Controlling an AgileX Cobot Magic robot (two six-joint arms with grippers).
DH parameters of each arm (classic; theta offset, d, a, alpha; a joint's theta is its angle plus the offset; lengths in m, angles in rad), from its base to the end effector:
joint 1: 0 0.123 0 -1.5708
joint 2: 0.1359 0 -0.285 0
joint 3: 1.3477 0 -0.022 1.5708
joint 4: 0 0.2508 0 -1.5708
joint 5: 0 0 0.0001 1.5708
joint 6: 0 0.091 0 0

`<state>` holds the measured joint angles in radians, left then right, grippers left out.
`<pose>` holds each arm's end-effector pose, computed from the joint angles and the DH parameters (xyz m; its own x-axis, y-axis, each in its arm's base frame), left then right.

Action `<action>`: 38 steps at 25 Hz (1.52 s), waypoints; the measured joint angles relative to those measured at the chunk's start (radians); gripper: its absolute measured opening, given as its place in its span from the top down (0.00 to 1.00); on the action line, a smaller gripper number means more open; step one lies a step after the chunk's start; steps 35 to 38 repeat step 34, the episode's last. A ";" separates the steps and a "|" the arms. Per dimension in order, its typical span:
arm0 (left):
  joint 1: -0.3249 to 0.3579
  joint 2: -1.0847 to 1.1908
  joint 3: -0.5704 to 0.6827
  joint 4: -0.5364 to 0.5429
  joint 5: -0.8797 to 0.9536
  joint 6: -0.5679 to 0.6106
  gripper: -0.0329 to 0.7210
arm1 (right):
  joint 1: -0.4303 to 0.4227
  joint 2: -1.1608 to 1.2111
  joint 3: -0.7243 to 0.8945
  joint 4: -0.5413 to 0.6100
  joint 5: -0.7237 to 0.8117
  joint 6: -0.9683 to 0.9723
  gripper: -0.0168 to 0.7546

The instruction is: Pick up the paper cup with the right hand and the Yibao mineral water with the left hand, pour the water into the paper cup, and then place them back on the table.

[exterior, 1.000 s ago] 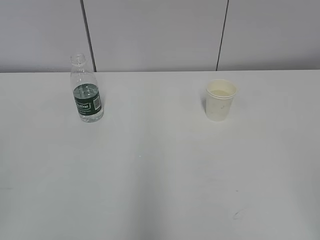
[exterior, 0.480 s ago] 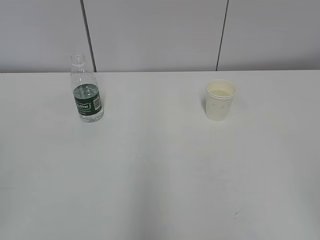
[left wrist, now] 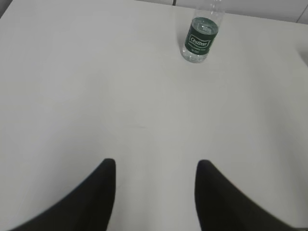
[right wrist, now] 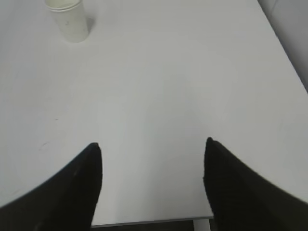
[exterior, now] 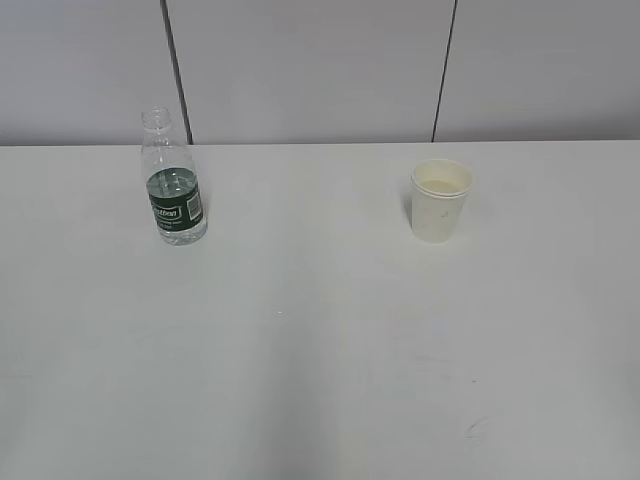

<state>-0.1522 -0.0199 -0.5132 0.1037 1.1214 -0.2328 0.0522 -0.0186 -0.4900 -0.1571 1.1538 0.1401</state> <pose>-0.0109 0.0103 0.2762 -0.4778 -0.1146 -0.8710 -0.0194 0.9926 -0.1199 -0.0105 -0.0136 0.2679 -0.5180 0.0482 -0.8540 0.1096 0.9939 -0.0104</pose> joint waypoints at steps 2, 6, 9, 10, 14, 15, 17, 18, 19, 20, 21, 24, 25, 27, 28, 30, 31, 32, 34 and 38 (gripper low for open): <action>0.013 0.000 0.000 -0.001 0.000 0.000 0.50 | -0.019 0.000 0.000 0.000 0.000 0.000 0.31; 0.029 0.000 0.000 0.001 0.000 0.001 0.50 | -0.024 0.000 0.000 0.000 0.000 0.000 0.31; 0.036 0.000 0.000 0.001 0.000 0.001 0.50 | -0.024 0.000 0.000 0.000 0.000 0.000 0.31; 0.036 0.000 0.000 0.001 0.000 0.001 0.50 | -0.024 0.000 0.000 0.000 0.000 0.000 0.31; 0.037 0.000 0.000 0.001 0.000 0.001 0.50 | -0.024 0.000 0.000 0.000 0.000 0.000 0.31; 0.037 0.000 0.000 0.001 0.000 0.001 0.50 | -0.024 0.000 0.000 0.000 0.000 0.000 0.31; 0.037 0.000 0.000 0.001 0.000 0.001 0.50 | -0.024 0.000 0.000 0.000 0.000 0.000 0.31; 0.037 0.000 0.000 0.001 0.000 0.001 0.50 | -0.024 0.000 0.000 0.000 0.000 0.000 0.31; 0.037 0.000 0.000 0.001 0.000 0.001 0.50 | -0.024 0.000 0.000 0.000 0.000 0.000 0.31; 0.037 0.000 0.000 0.001 0.000 0.001 0.50 | -0.024 0.000 0.000 0.000 0.000 0.000 0.31; 0.037 0.000 0.000 0.001 0.000 0.001 0.50 | -0.024 0.000 0.000 0.000 0.000 0.000 0.31; 0.037 0.000 0.000 0.001 0.000 0.001 0.50 | -0.024 0.000 0.000 0.000 -0.002 -0.002 0.31; 0.037 0.000 0.000 0.001 0.000 0.001 0.50 | -0.024 0.000 0.000 0.000 -0.002 -0.002 0.31; 0.037 0.000 0.000 0.001 0.000 0.001 0.50 | -0.024 0.000 0.000 0.000 -0.002 -0.002 0.31; 0.037 0.000 0.000 0.001 0.000 0.001 0.50 | -0.024 0.000 0.000 0.000 -0.002 -0.002 0.31; 0.037 0.000 0.000 0.001 0.000 0.001 0.50 | -0.024 0.000 0.000 0.000 -0.002 -0.002 0.31; 0.037 0.000 0.000 0.001 0.000 0.001 0.50 | -0.024 0.000 0.000 0.000 -0.002 -0.002 0.31; 0.037 0.000 0.000 0.001 0.000 0.001 0.50 | -0.024 0.000 0.000 0.000 -0.002 -0.002 0.31; 0.037 0.000 0.000 0.001 0.000 0.001 0.50 | -0.024 0.000 0.000 0.000 -0.002 -0.002 0.31; 0.037 0.000 0.000 0.001 0.000 0.001 0.50 | -0.024 0.000 0.000 0.000 -0.002 -0.002 0.31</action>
